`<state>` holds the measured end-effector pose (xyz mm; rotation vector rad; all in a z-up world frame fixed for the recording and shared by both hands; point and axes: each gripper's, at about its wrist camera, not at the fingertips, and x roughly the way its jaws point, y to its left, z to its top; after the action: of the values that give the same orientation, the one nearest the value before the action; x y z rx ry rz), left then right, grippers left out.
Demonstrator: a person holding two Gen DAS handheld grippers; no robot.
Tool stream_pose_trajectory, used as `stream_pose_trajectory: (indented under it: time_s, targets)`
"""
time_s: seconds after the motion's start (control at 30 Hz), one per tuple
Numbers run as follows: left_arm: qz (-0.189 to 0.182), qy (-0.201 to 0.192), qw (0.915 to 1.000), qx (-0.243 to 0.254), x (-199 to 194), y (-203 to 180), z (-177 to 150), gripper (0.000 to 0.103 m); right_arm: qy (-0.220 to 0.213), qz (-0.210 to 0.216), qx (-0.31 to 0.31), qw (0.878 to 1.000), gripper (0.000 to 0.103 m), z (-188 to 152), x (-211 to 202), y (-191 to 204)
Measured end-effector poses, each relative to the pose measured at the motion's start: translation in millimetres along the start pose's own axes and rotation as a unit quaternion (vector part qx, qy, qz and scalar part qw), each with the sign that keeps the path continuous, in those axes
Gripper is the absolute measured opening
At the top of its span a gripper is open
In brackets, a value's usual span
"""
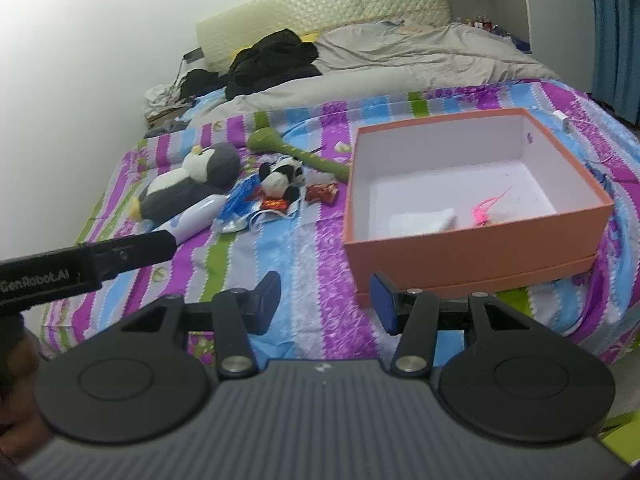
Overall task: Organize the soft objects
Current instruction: 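Withdraw both tools from the box back toward the pile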
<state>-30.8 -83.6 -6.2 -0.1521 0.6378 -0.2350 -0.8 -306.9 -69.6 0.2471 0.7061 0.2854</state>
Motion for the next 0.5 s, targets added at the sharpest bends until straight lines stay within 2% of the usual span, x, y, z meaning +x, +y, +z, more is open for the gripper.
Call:
stream_pose_trajectory:
  time_s: [0.5]
  targets:
    - [0.039,-0.011,0.9988,-0.028,-22,22,-39,0.055,0.012,0.024,-0.028,0.999,0.052,-28,-1,24]
